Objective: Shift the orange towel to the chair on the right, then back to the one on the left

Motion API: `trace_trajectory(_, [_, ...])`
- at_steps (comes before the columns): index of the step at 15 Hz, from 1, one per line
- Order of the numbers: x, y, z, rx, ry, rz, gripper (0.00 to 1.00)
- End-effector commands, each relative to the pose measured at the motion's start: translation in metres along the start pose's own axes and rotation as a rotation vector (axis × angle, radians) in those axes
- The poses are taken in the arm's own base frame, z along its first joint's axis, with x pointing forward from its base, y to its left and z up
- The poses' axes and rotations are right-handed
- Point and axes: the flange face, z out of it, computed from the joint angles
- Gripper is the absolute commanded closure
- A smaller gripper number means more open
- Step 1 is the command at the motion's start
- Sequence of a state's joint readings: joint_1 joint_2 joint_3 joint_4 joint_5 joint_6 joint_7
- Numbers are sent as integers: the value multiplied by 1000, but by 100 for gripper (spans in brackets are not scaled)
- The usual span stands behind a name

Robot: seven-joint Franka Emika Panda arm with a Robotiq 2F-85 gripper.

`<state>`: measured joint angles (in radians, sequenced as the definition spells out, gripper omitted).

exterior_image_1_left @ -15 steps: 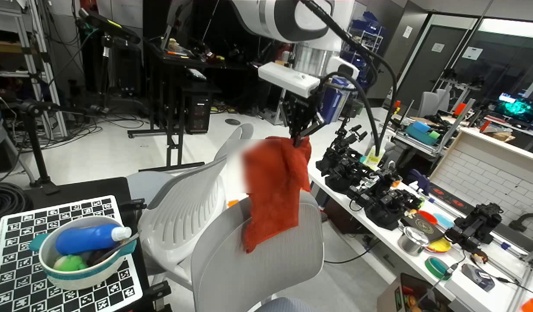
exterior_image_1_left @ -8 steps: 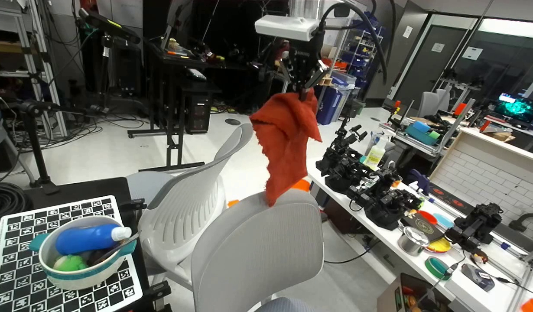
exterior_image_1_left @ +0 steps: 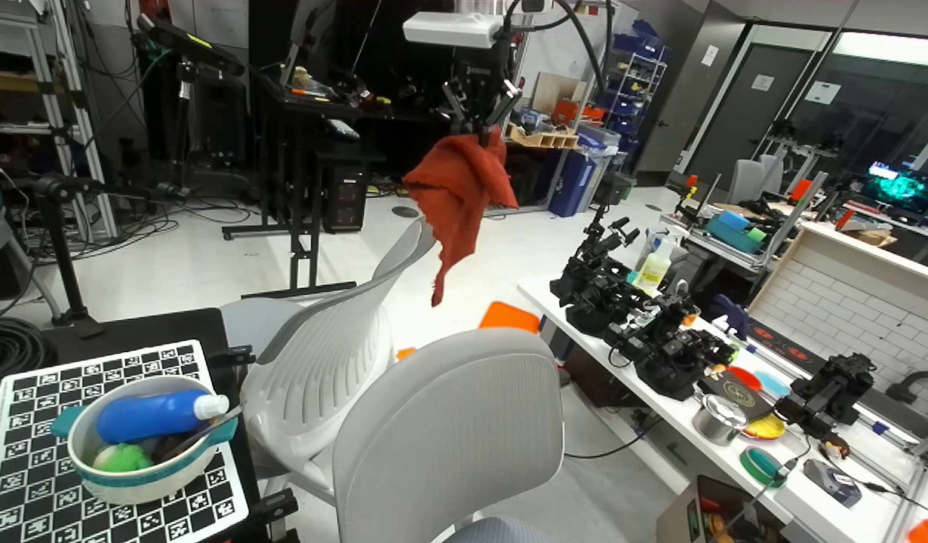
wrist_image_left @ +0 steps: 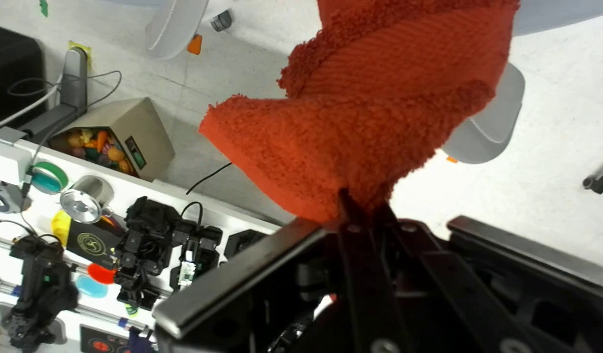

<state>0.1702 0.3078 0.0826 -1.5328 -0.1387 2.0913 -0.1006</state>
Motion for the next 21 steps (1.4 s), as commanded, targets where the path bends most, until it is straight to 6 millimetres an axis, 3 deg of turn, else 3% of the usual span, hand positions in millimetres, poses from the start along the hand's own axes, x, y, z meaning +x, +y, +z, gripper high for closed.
trace_trajectory(1, [-11,-42,26,-12,-60,-50,98])
trace_trajectory(5, [-37,-71,64,-11,-138,-85,98])
trace_trajectory(11, [-72,-92,93,-24,-203,-112,98])
trace_trajectory(13, [-80,-97,98,-32,-210,-108,67])
trace_trajectory(17, [-96,-105,103,-42,-220,-106,39])
trace_trajectory(21, [-107,-98,100,-40,-220,-86,11])
